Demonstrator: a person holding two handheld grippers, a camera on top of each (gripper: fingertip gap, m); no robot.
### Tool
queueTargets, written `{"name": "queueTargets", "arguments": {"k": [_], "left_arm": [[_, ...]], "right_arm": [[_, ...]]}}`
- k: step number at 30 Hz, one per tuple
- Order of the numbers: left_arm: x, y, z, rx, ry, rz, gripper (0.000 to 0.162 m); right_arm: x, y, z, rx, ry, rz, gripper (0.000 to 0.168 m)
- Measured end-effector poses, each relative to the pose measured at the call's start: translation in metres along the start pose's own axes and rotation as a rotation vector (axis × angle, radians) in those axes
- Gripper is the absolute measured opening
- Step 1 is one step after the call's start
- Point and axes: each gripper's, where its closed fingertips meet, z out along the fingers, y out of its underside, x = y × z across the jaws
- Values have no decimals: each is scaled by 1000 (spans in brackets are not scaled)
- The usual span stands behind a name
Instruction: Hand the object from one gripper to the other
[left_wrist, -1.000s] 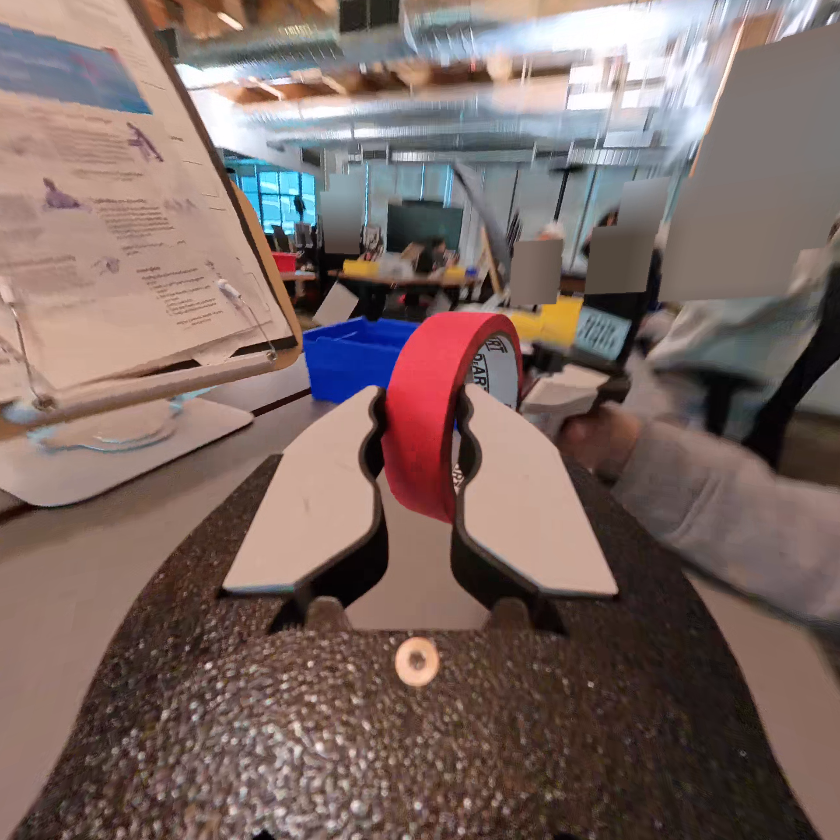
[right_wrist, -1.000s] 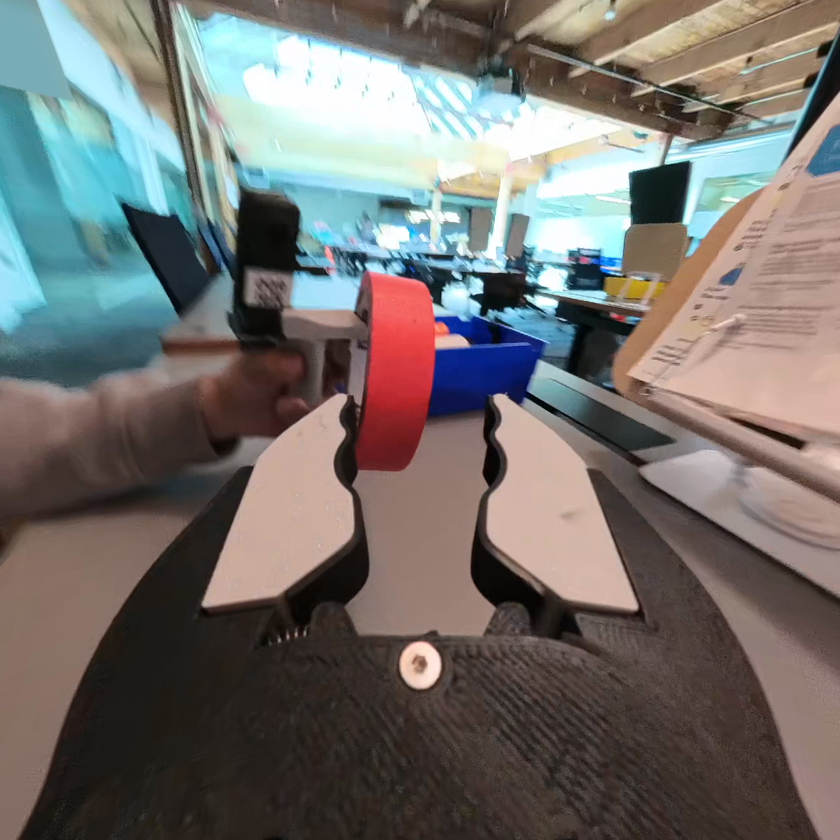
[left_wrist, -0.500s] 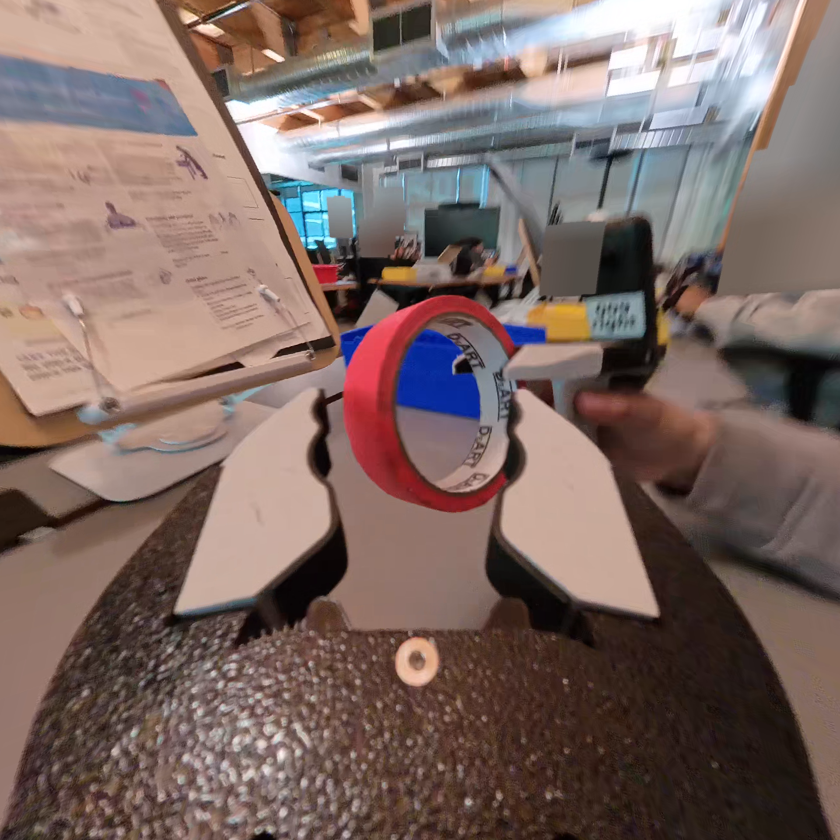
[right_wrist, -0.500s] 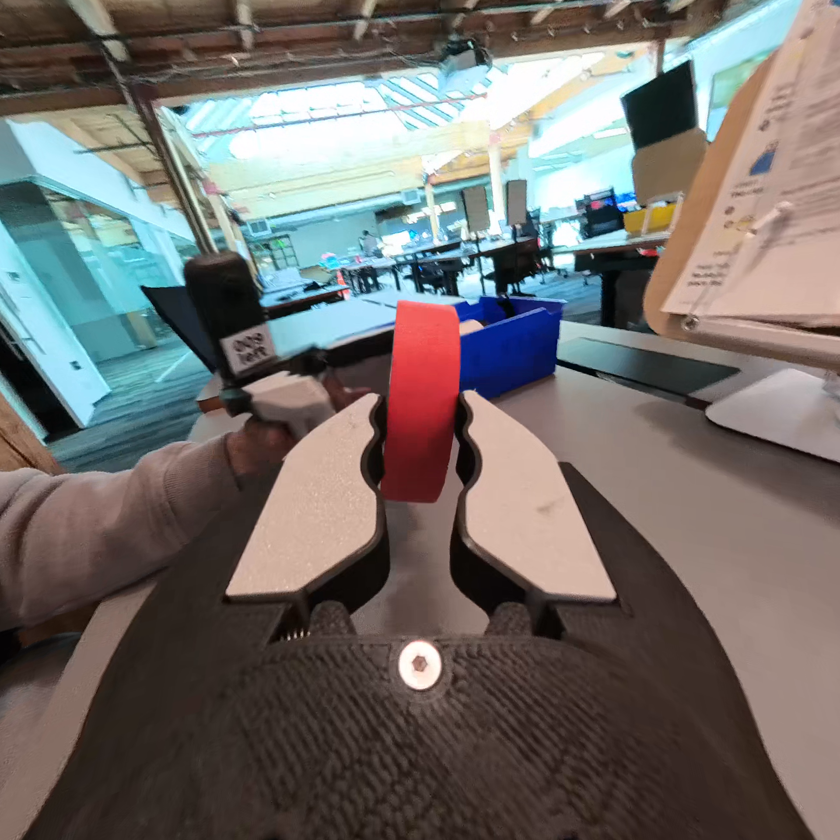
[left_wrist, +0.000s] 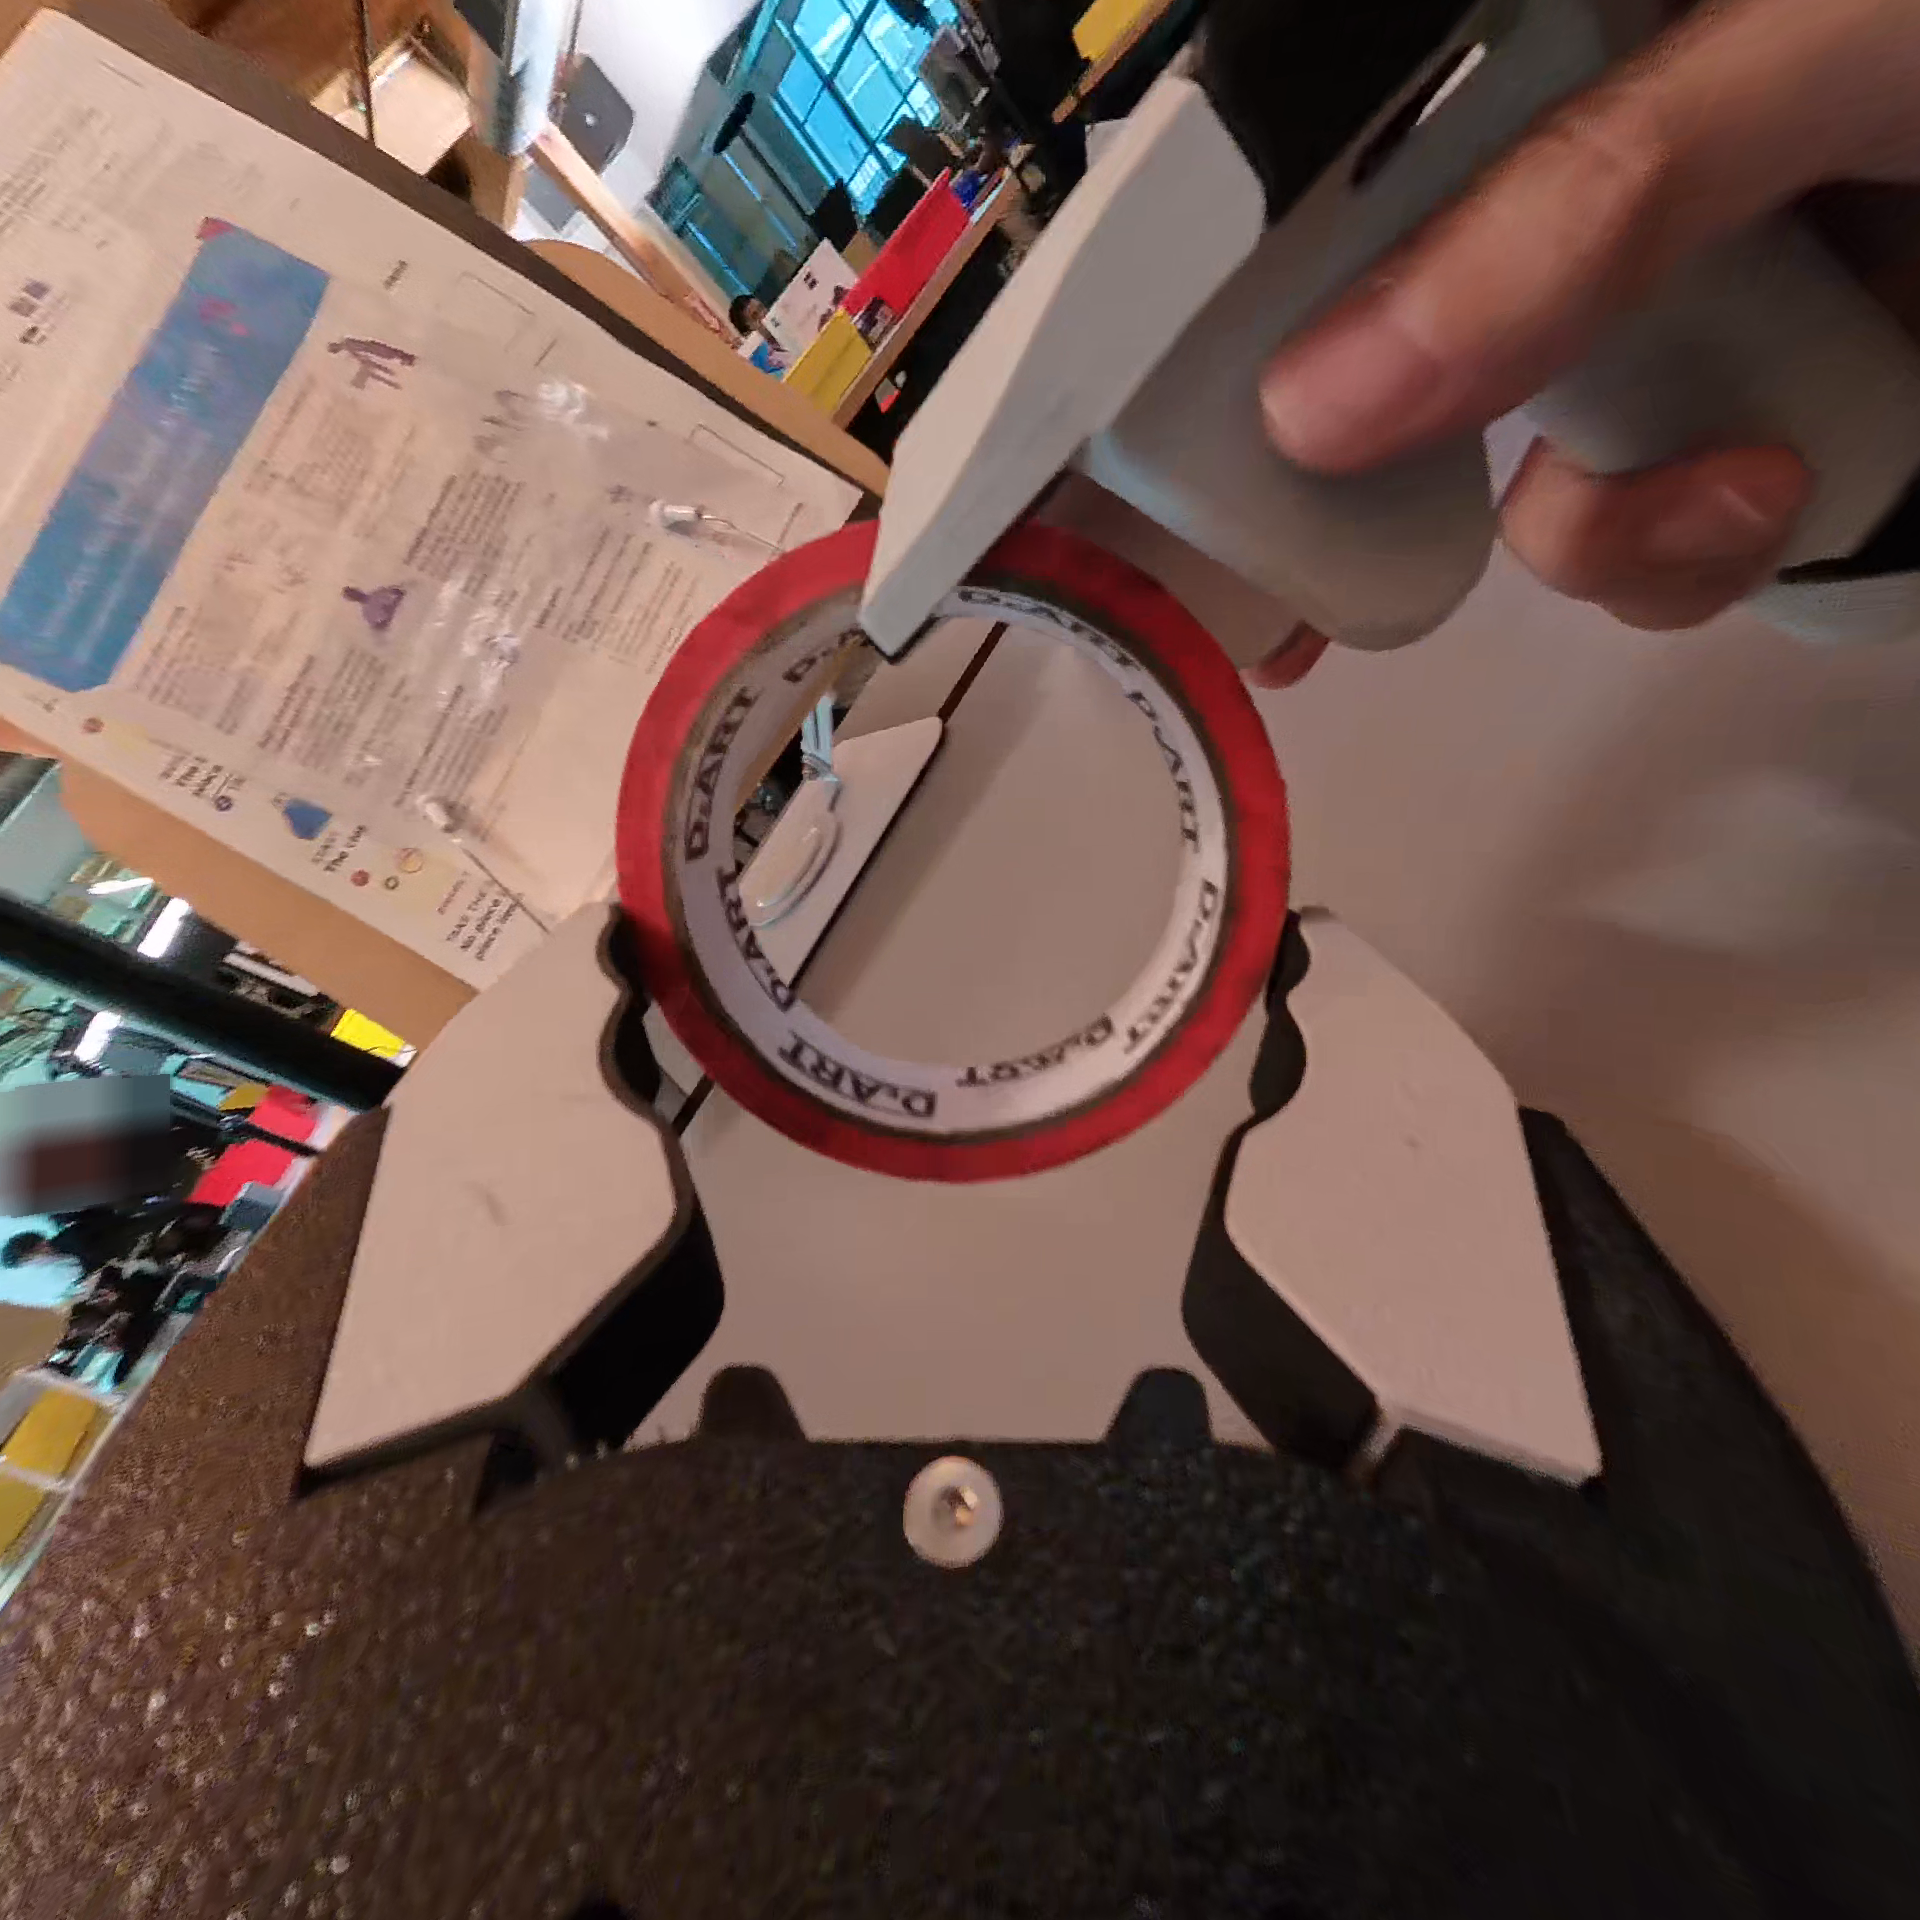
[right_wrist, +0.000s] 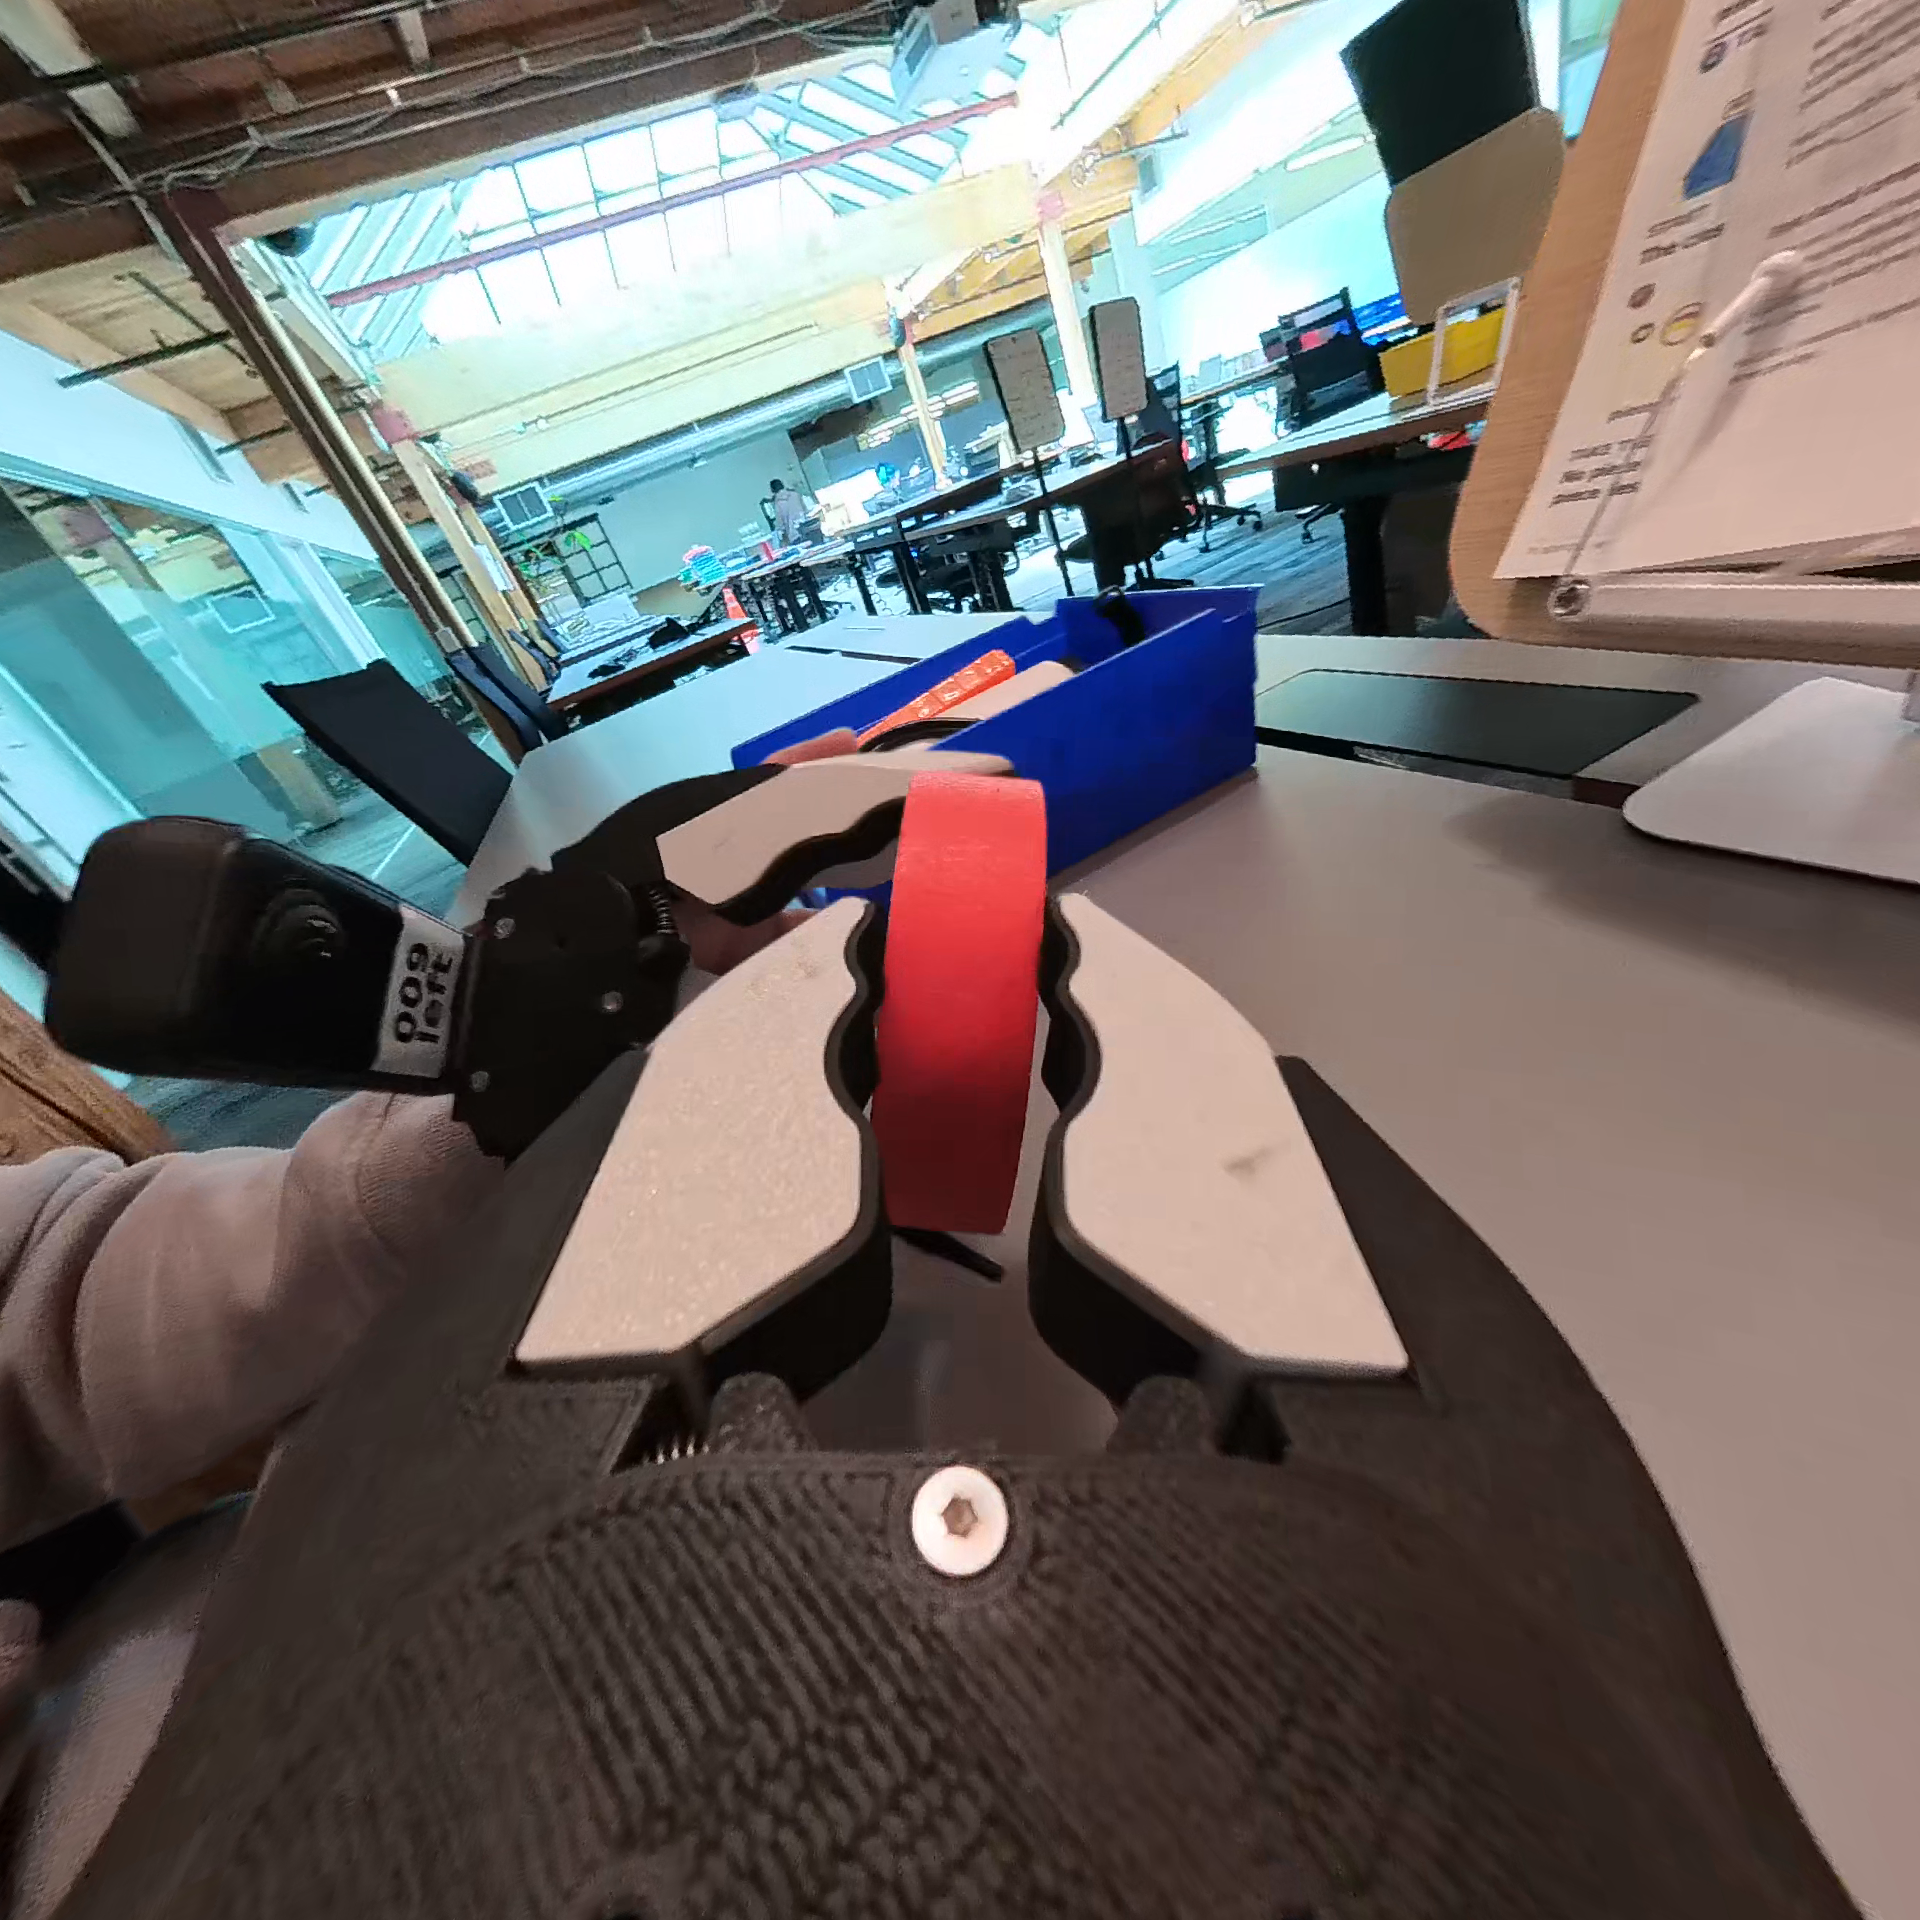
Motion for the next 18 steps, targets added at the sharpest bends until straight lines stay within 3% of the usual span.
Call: {"name": "queueTargets", "arguments": {"k": [3, 9, 15, 18], "left_arm": [[-2, 6, 3, -30, -31, 20, 118], [3, 9, 5, -42, 29, 29, 113], [8, 5, -6, 19, 237, -223, 113], [11, -12, -20, 131, 419, -455, 113]], "right_arm": [[-5, 4, 6, -15, -4, -15, 29], [-7, 7, -1, -34, -61, -35, 31], [-19, -11, -21, 54, -73, -403, 90], [-27, -2, -26, 20, -120, -545, 95]]}}
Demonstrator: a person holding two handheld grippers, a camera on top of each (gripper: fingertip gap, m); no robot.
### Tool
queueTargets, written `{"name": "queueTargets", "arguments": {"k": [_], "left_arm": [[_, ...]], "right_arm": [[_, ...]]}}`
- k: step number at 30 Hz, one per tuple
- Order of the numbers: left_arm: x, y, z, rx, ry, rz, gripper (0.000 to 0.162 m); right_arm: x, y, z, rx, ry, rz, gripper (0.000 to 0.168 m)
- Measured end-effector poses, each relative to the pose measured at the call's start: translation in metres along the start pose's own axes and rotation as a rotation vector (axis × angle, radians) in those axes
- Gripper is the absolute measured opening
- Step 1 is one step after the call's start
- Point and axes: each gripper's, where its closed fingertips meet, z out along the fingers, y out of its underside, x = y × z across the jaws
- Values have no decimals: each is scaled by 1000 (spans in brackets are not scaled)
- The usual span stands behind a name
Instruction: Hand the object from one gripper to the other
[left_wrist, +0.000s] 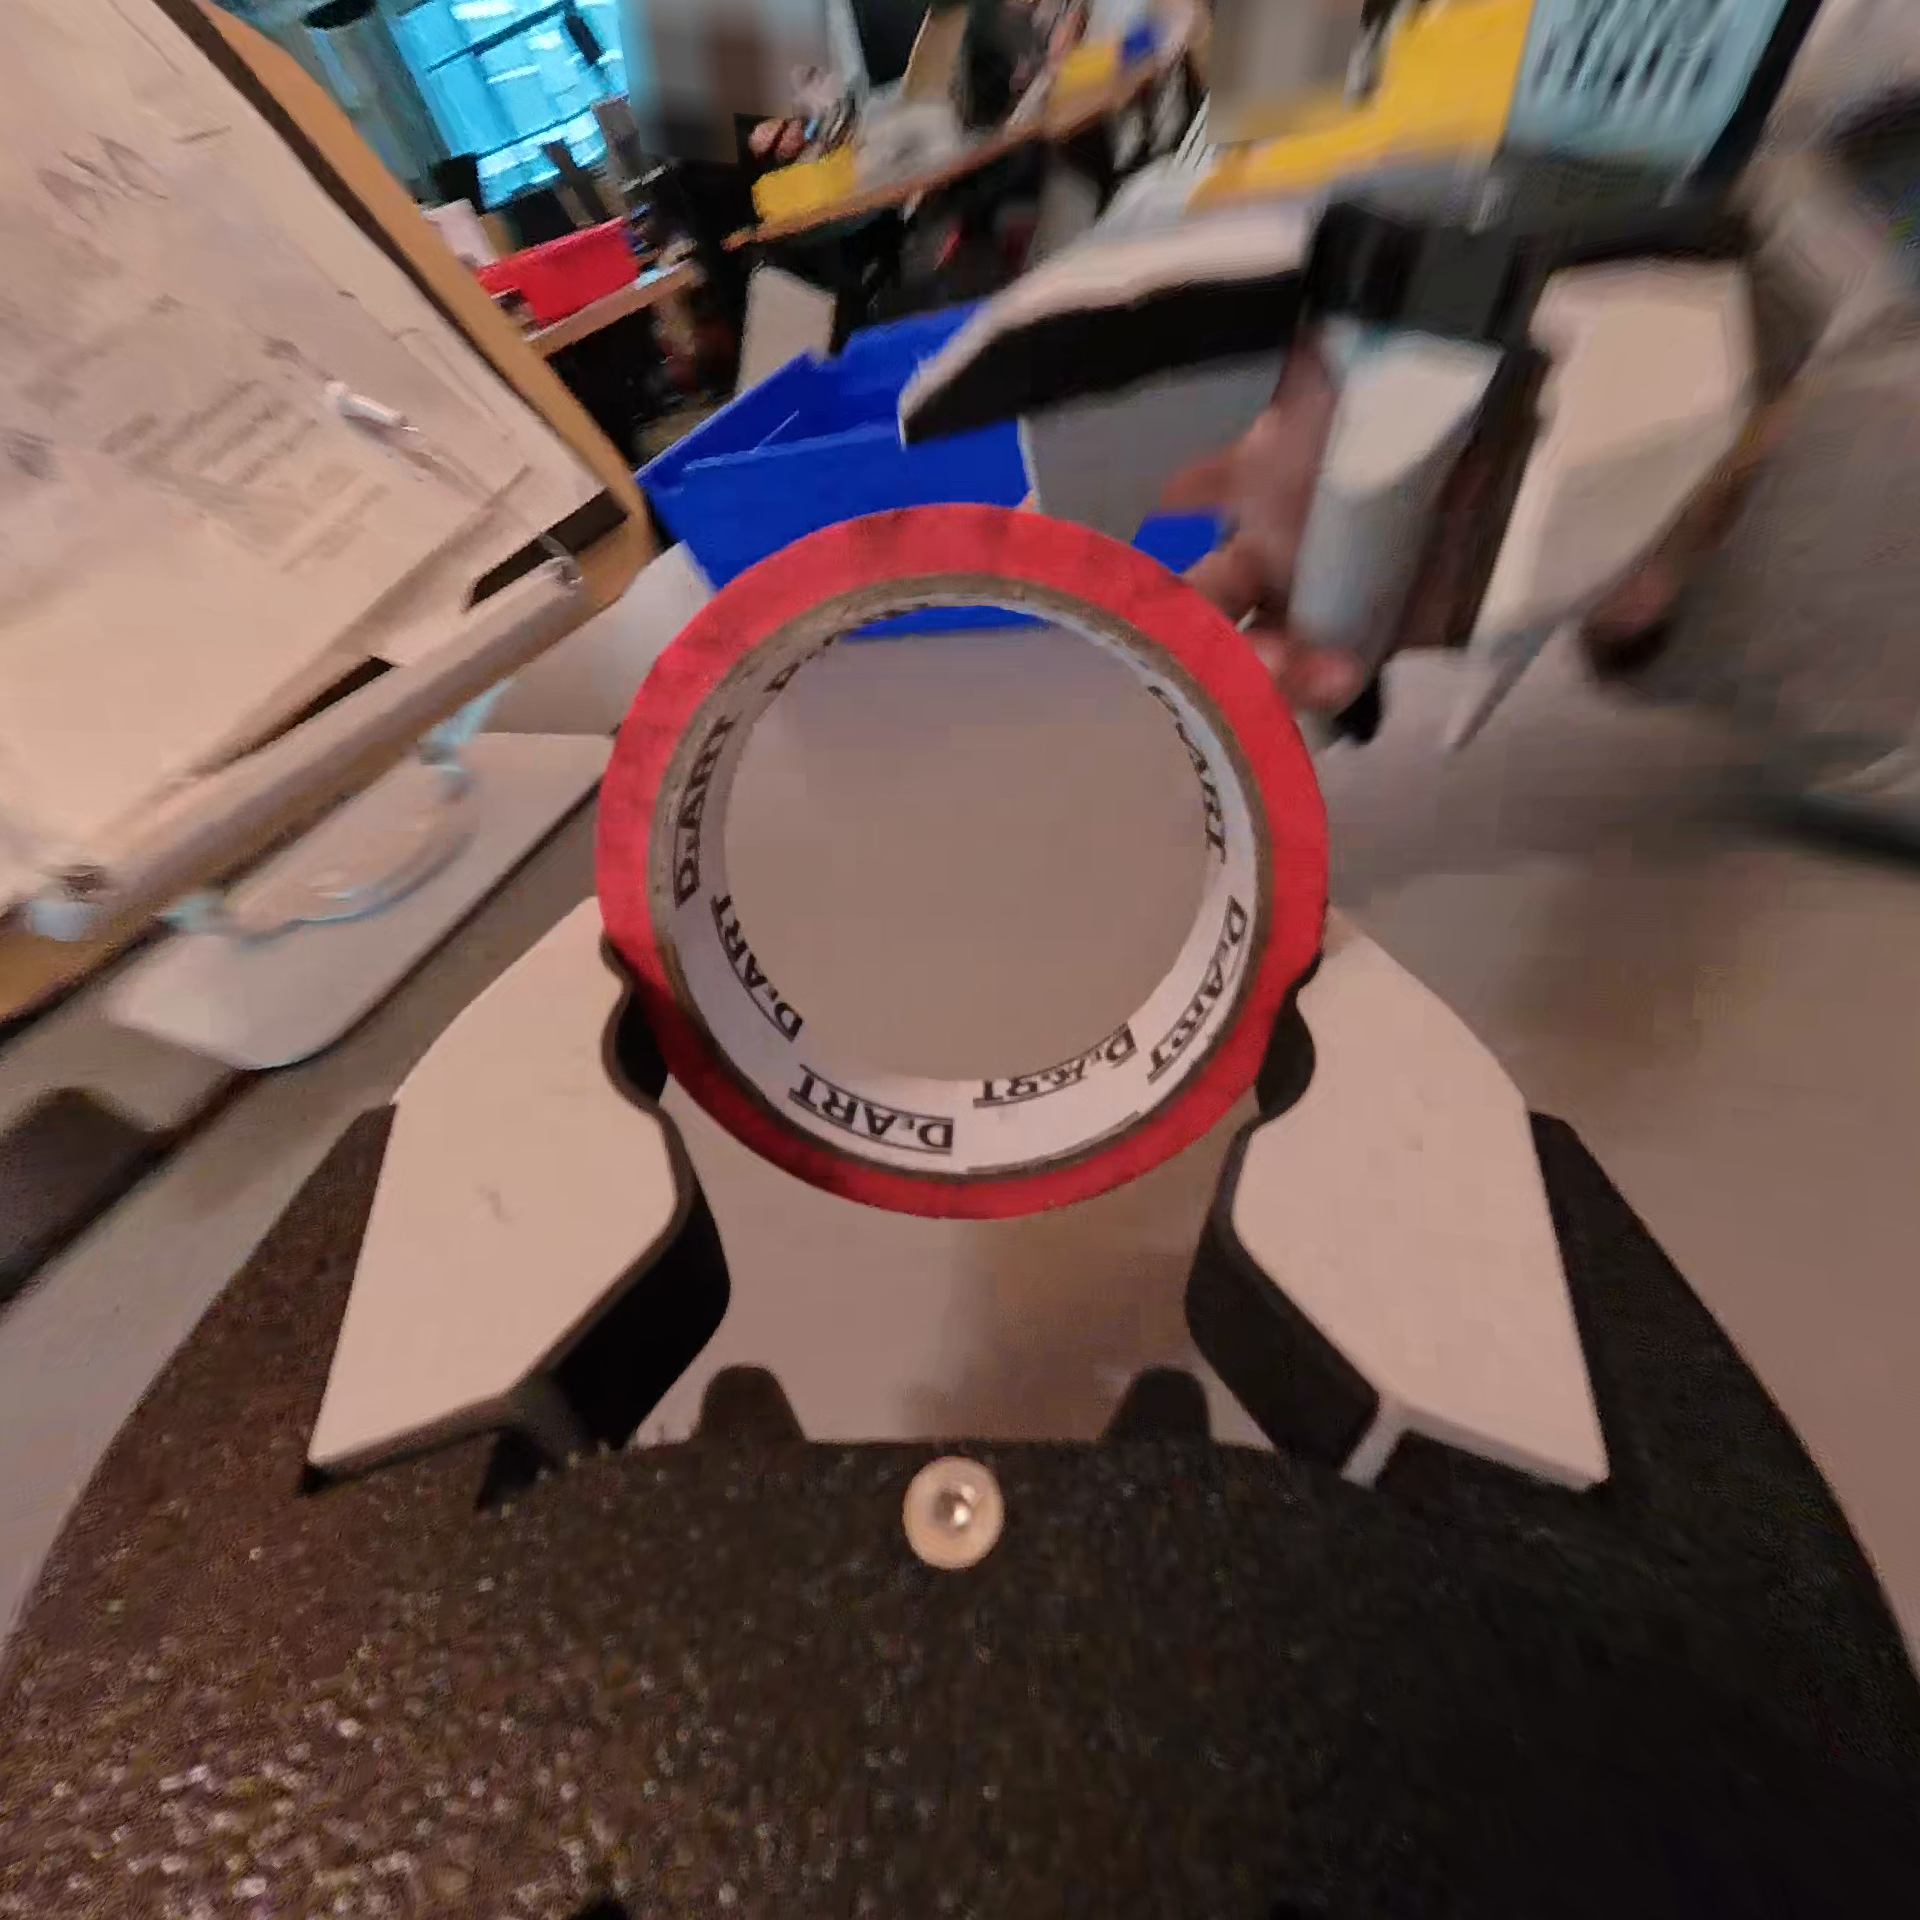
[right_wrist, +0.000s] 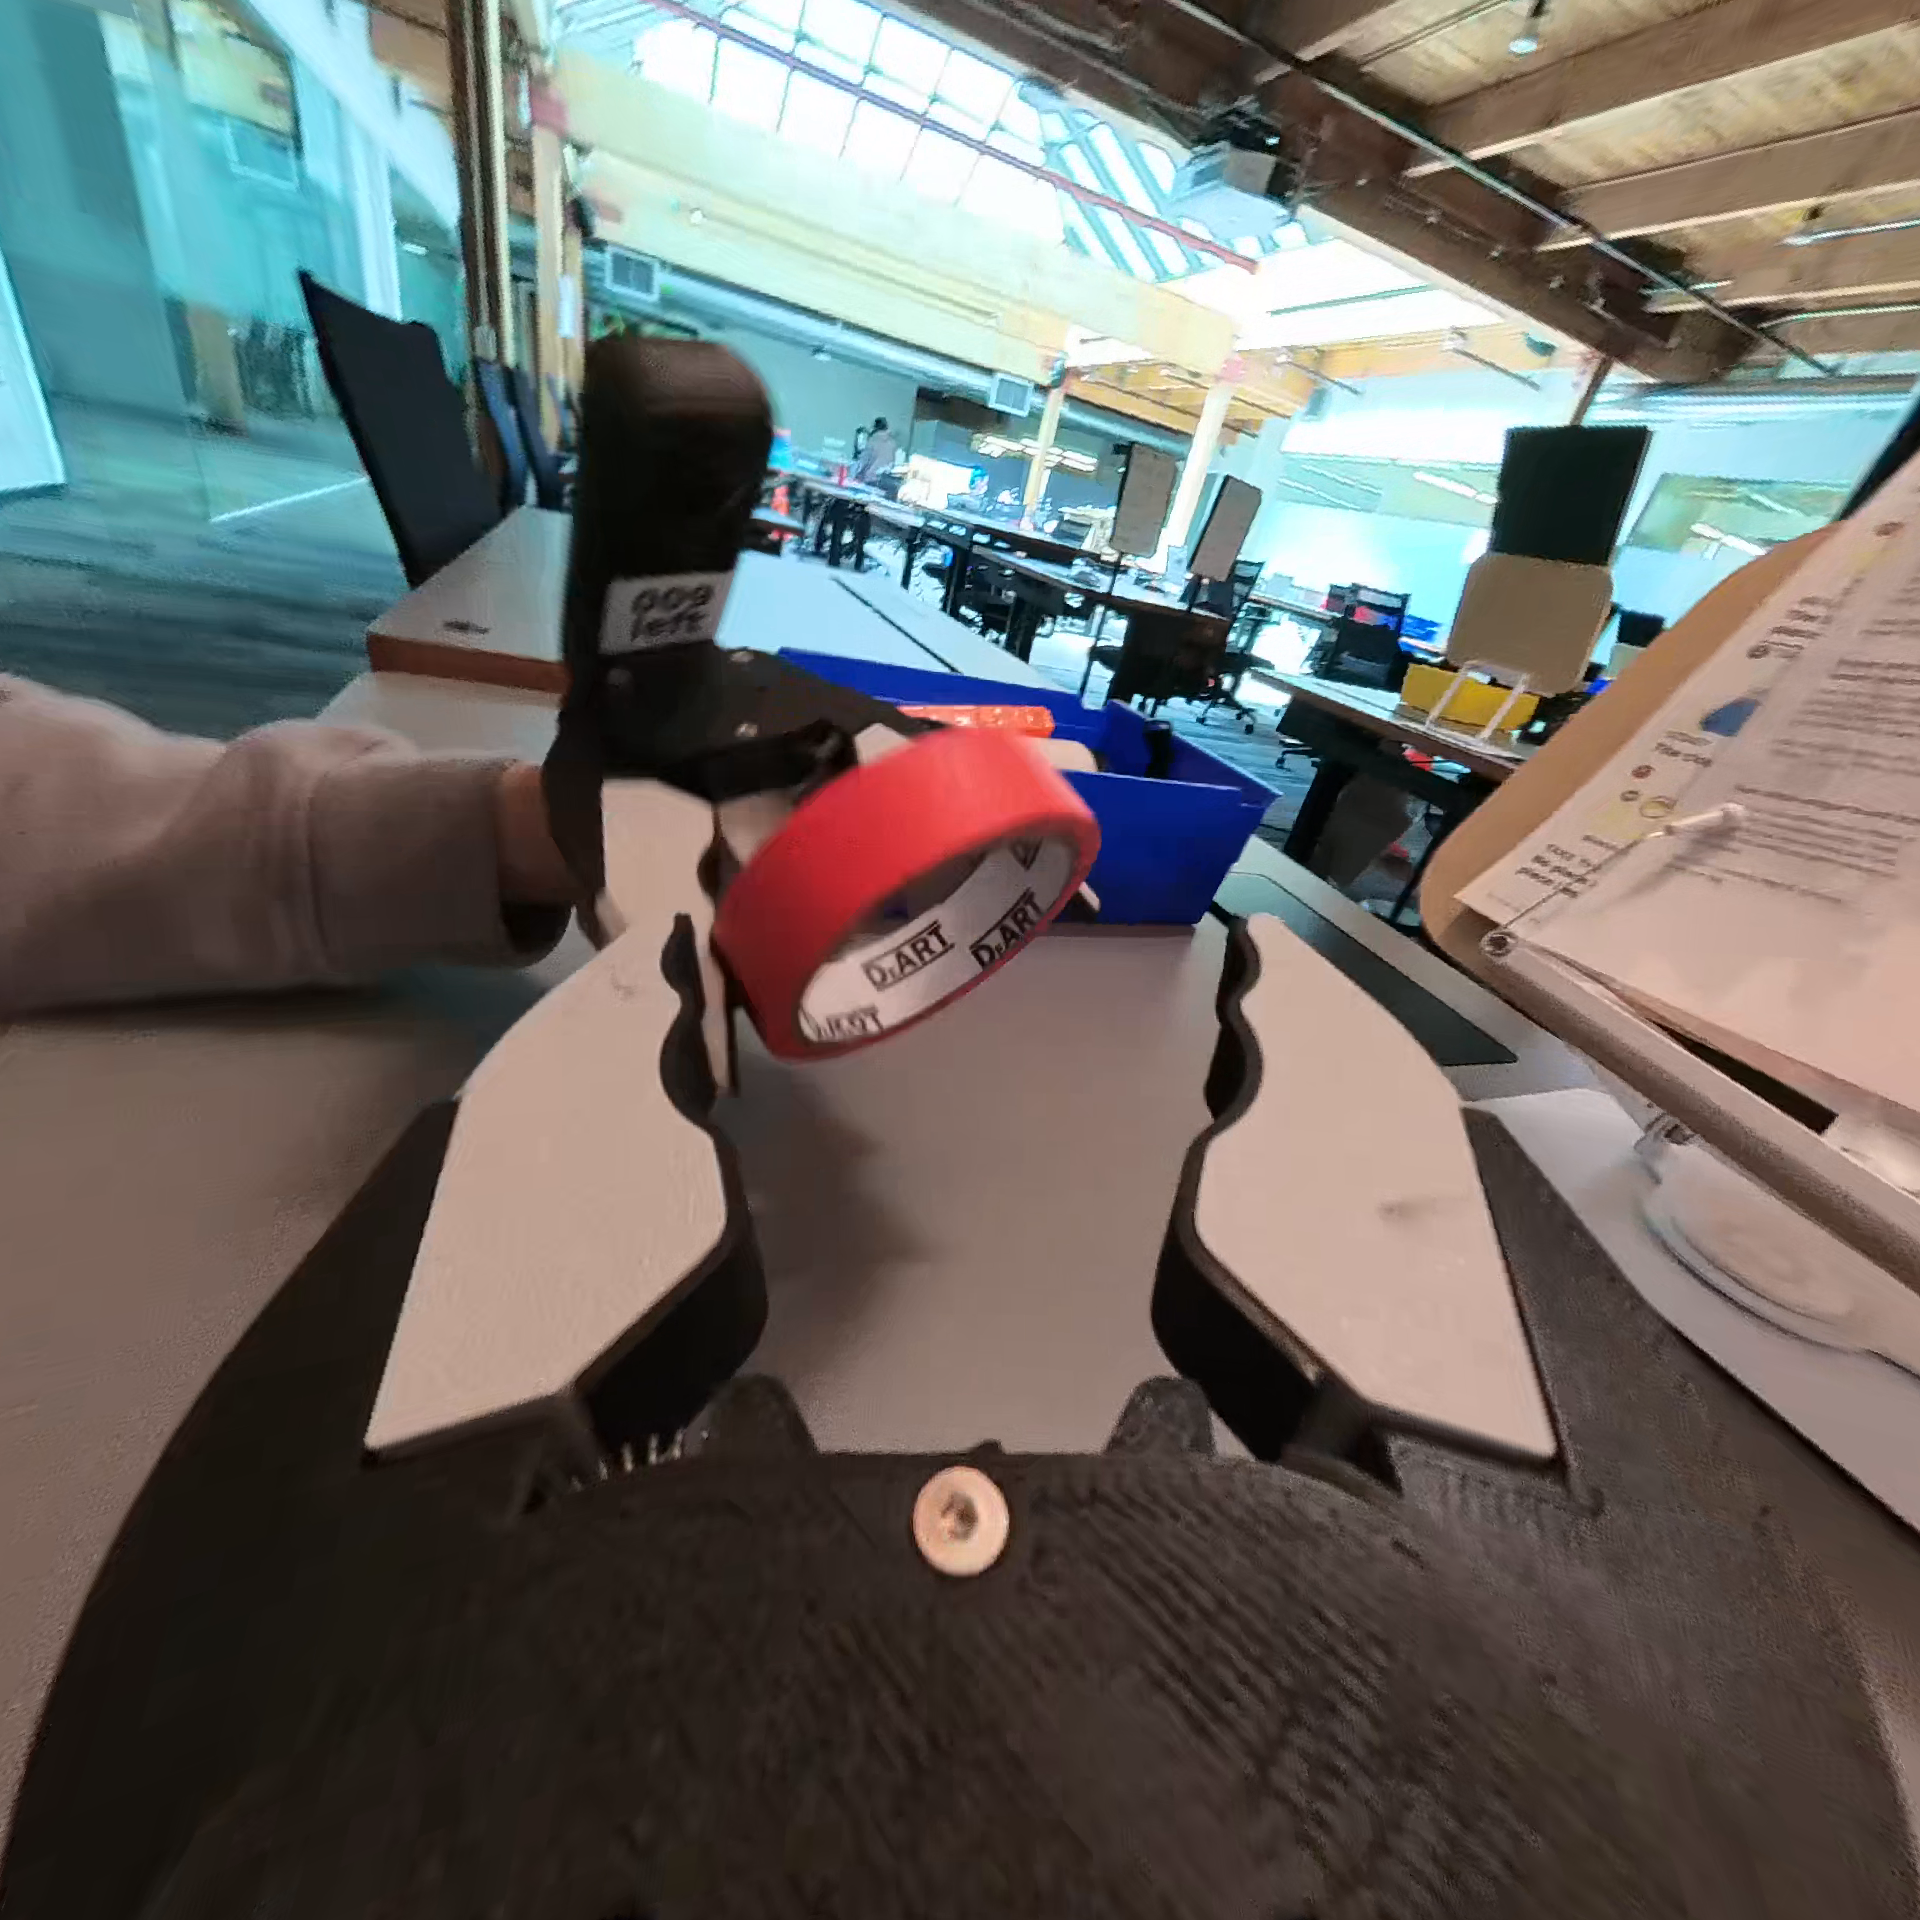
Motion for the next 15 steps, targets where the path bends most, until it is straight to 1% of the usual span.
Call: {"name": "queueTargets", "arguments": {"k": [3, 5, 7, 8, 11, 12, 13, 15], "left_arm": [[20, -22, -12, 148, 264, -277, 113], [27, -36, -19, 229, 397, -427, 114], [30, -43, -21, 273, 471, -531, 113], [32, -44, -20, 276, 491, -569, 114], [40, -41, -15, 226, 557, -667, 114], [43, -39, -14, 203, 575, -692, 114], [46, -36, -12, 176, 588, -715, 114], [46, -30, -8, 124, 587, -765, 114]], "right_arm": [[-11, 3, 4, 1, -70, 5, 105], [-18, 3, 8, 19, -87, -42, 103], [-21, 5, 13, 19, -67, -122, 102], [-18, 5, 17, 16, -20, -185, 102], [-11, 7, 23, -31, 108, -418, 111], [-9, 8, 24, -58, 140, -496, 118], [-9, 8, 24, -80, 159, -570, 122], [-11, 8, 24, -119, 179, -716, 124]]}}
